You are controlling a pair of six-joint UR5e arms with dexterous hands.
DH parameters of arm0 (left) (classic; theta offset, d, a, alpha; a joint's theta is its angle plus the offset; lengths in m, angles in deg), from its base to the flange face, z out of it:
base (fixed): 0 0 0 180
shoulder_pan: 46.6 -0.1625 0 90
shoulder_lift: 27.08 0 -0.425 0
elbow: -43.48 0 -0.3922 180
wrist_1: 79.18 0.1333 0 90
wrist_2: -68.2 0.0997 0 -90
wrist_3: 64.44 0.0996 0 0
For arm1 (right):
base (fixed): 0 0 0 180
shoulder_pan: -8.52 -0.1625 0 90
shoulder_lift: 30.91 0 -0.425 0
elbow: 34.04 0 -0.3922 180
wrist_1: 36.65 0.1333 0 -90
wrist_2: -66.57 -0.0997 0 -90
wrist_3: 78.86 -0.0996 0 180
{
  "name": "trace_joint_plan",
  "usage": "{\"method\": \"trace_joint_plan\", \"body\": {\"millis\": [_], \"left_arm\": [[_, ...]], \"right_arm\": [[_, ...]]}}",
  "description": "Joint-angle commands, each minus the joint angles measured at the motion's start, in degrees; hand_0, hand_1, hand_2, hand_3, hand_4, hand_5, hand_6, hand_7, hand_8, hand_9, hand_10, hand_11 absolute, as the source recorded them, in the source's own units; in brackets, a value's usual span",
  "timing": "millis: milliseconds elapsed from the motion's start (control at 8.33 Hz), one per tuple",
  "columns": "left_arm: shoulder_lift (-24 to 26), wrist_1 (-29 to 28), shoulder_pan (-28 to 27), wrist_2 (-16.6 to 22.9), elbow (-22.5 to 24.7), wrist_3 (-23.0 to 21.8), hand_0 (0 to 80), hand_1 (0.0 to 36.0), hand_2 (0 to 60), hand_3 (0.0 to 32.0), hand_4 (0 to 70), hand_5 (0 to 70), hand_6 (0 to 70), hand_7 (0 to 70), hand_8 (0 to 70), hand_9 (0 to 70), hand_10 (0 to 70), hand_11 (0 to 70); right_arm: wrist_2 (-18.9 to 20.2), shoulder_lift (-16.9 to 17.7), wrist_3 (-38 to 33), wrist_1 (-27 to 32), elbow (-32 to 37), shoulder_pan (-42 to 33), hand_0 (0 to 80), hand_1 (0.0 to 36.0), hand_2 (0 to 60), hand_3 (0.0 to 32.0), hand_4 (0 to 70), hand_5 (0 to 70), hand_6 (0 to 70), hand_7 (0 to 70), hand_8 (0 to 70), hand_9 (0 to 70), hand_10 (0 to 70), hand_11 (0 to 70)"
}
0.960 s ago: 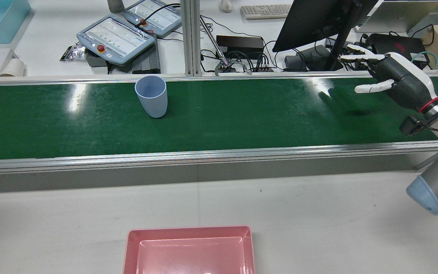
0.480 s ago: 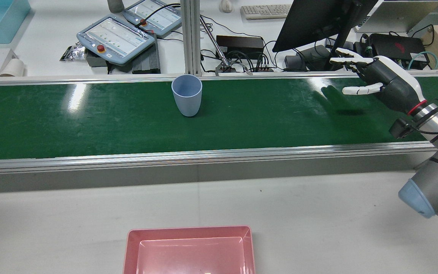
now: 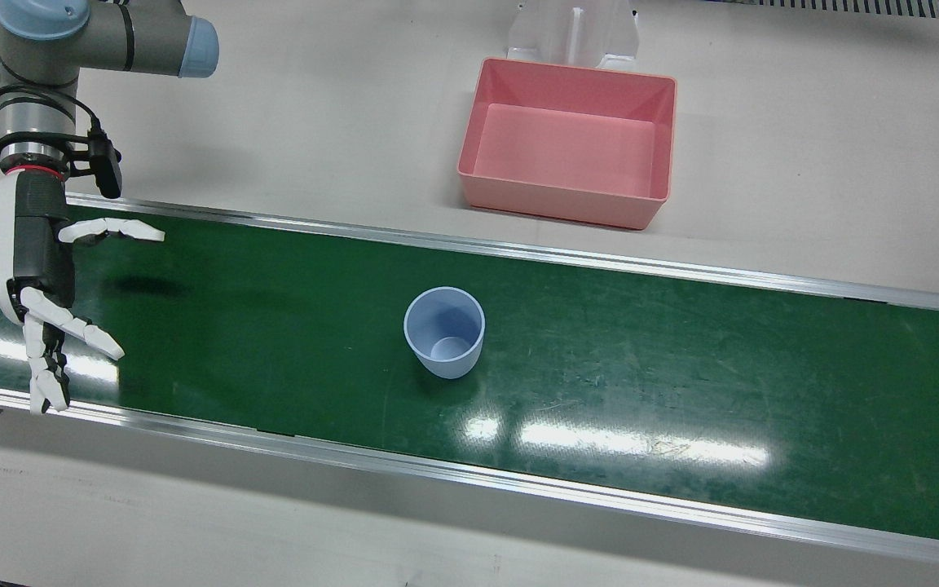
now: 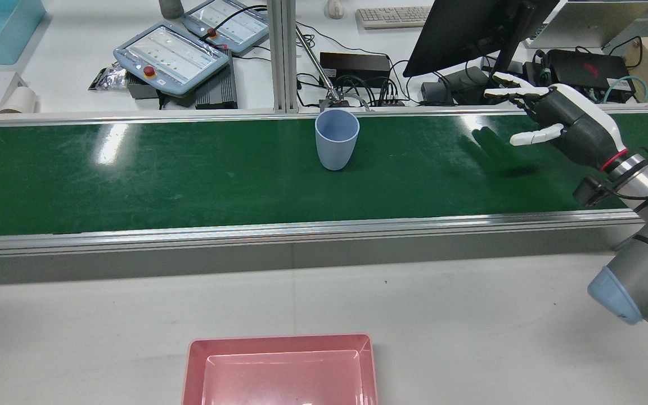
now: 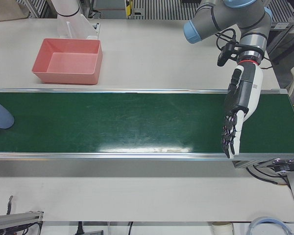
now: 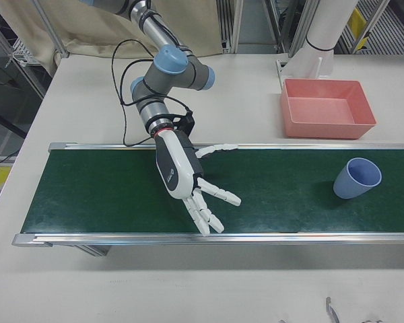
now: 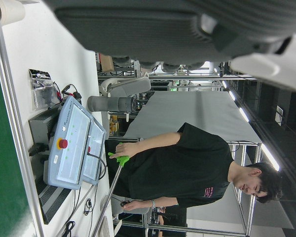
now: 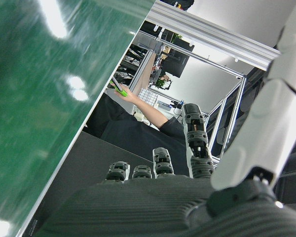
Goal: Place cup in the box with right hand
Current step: 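Lower the open right hand toward the approaching light blue cup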
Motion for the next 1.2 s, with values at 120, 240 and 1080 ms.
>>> {"method": "trace_joint_plan", "body": {"millis": [120,240,1080], "left_arm": [[0.0,0.0,0.0,0.0,0.0,0.0,0.0,0.0,0.0,0.0,0.0,0.0,0.0,0.0,0.0,0.0,0.0,0.0],[0.0,0.0,0.0,0.0,0.0,0.0,0.0,0.0,0.0,0.0,0.0,0.0,0.0,0.0,0.0,0.0,0.0,0.0],[0.0,0.0,0.0,0.0,0.0,0.0,0.0,0.0,0.0,0.0,0.0,0.0,0.0,0.0,0.0,0.0,0.0,0.0]], "right_arm": [[0.0,0.1,-0.1,0.0,-0.2,0.7,46.0,11.5,14.4,0.0,15.1,3.7,3.9,14.5,0.4,4.3,3.1,5.9],[0.0,0.1,0.0,0.0,-0.2,0.9,44.0,14.3,25.6,0.0,11.4,3.7,4.0,14.9,0.3,4.3,3.1,5.9],[-0.1,0.2,0.2,0.0,0.0,2.6,45.9,10.1,12.7,0.0,16.1,3.5,4.1,15.9,1.1,5.7,3.2,5.9]]}}
